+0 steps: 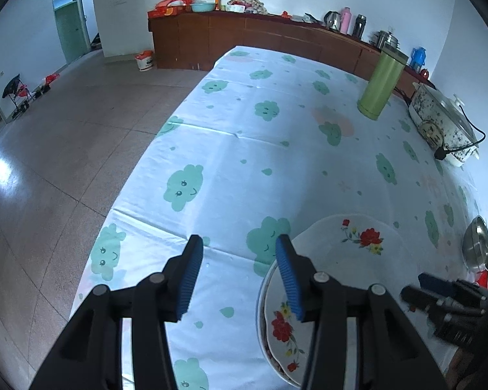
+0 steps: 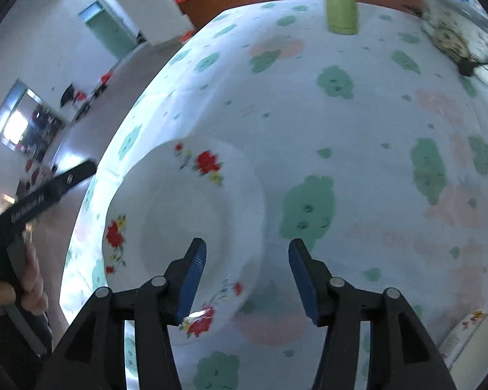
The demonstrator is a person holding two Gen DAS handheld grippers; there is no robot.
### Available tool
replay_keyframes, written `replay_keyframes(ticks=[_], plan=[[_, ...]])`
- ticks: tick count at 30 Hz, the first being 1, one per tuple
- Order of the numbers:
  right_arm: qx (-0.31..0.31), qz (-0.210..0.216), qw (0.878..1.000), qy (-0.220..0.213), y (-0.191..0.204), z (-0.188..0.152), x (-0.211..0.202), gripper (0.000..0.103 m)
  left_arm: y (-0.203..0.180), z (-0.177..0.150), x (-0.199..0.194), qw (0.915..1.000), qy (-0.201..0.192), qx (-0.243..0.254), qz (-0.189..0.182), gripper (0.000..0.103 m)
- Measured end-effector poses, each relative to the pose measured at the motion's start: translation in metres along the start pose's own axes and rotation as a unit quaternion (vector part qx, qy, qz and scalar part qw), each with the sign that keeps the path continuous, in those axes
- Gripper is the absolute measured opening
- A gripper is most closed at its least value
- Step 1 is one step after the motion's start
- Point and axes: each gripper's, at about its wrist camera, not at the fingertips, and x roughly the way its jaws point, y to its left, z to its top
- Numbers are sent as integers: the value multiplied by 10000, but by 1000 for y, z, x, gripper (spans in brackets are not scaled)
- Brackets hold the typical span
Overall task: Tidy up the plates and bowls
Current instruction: 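Withdraw both grippers up from the plate stack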
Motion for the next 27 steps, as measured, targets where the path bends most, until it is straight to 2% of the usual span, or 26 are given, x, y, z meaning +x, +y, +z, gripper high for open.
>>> replay_keyframes(ticks=[3,6,10,13,17,19,21,27], plan=[[115,-200,9995,-238,-8,1,-10,55,-1,0,-2,10000,-2,7,6,47],[59,-501,9985,-233,-10,-3,-10,56,-4,-1,-5,10000,-23,36,-11,47],[161,-531,9976,-403,-16,-11,-19,57,-10,-6,-9,9999,-28,114,28,57],[275,-573,9961,-612,-24,-13,-28,57,-11,-9,-10,9999,4,115,22,59],[530,-856,9939,-455,-39,-13,-23,57,-13,-11,-11,9999,33,105,12,59],[465,-762,9958,-226,-37,-13,-14,57,-16,-12,-12,9999,32,149,16,59],[369,-713,9966,-170,-31,-16,-10,57,-21,-13,-16,9998,13,182,15,59],[322,-686,9959,-487,-25,-14,-31,57,-40,-17,-26,9993,-46,354,64,60]])
